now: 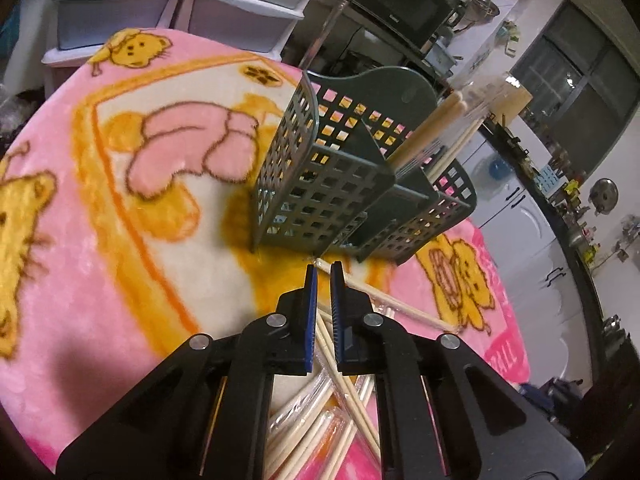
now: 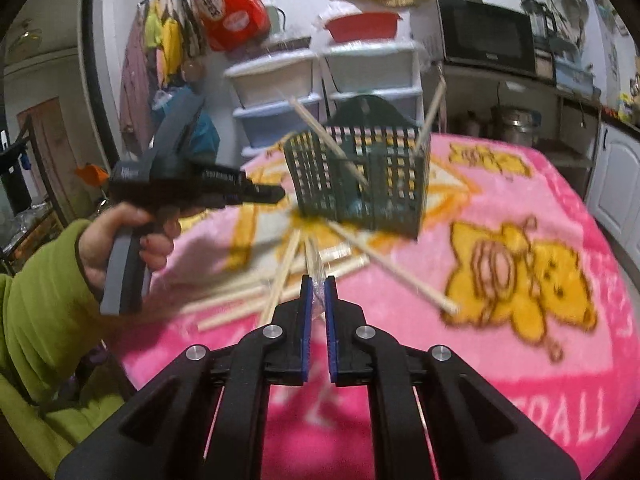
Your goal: Organize utensils
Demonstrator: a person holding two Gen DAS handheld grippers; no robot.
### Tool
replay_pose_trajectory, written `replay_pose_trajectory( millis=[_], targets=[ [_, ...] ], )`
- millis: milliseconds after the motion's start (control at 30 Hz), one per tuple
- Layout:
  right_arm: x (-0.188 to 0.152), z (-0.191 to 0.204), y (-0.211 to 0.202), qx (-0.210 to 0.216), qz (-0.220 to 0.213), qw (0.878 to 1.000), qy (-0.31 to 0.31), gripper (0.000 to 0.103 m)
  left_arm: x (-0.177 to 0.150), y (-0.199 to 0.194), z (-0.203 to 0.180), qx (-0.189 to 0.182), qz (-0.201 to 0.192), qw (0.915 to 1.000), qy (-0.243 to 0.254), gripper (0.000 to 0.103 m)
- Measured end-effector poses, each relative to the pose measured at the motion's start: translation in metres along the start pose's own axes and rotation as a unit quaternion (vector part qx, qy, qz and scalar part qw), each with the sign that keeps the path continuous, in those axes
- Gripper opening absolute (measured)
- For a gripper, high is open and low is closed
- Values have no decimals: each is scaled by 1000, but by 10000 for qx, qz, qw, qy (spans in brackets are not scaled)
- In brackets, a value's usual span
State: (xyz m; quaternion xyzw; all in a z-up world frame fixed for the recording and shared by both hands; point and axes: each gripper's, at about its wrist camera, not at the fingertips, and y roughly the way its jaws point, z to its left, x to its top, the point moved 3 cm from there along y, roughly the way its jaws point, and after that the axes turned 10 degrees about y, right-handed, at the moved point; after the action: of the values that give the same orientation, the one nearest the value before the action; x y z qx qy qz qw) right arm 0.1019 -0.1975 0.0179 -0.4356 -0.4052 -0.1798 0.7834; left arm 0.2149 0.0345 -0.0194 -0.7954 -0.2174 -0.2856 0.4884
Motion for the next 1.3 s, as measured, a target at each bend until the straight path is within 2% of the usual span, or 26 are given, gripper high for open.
replay_pose_trajectory(
  millis=[33, 100, 133, 167, 500, 567, 600, 633, 667, 767, 900, 1067, 1300],
  targets=[
    [4, 2, 0, 0, -33, 10000, -33, 6, -1, 2, 1, 6, 32, 10000, -20, 4],
    [11, 4, -1, -57, -97, 9999, -65, 6, -4, 10, 1, 5, 157, 9999, -24, 16],
    [13, 4, -1, -74, -120, 9999, -62, 6, -6, 14, 1, -8, 228, 9997, -31, 28],
    [17, 4, -2, -100, -159, 9998, -46, 6, -8, 17, 1, -6, 283, 9996, -41, 33],
    [60, -7, -17, -214, -674, 9975, 75, 6, -23, 49, 10, -212, 753, 9961, -410, 33],
    [69, -7, -21, -225, -766, 9968, 45, 6, -23, 54, 10, -268, 791, 9955, -458, 31],
    [72, -7, -22, -227, -799, 9965, 34, 6, -23, 55, 10, -293, 806, 9952, -467, 27],
    [74, -7, -23, -231, -827, 9963, 25, 6, -23, 56, 10, -306, 819, 9950, -474, 17],
    [79, -7, -24, -230, -864, 9960, 17, 6, -22, 57, 10, -311, 820, 9950, -481, 13],
    [88, -6, -26, -235, -939, 9953, -7, 6, -19, 55, 8, -348, 779, 9953, -465, 6],
    [99, -4, -30, -236, -1053, 9941, -66, 6, -9, 42, -3, -404, 597, 9968, -333, 5],
    [110, -5, -40, -268, -1235, 9919, -101, 6, 9, 10, -25, -501, 156, 9986, -26, 3],
    [125, -2, -53, -291, -1480, 9884, -145, 6, 37, -34, -59, -609, -431, 9963, 422, 3]
  ],
)
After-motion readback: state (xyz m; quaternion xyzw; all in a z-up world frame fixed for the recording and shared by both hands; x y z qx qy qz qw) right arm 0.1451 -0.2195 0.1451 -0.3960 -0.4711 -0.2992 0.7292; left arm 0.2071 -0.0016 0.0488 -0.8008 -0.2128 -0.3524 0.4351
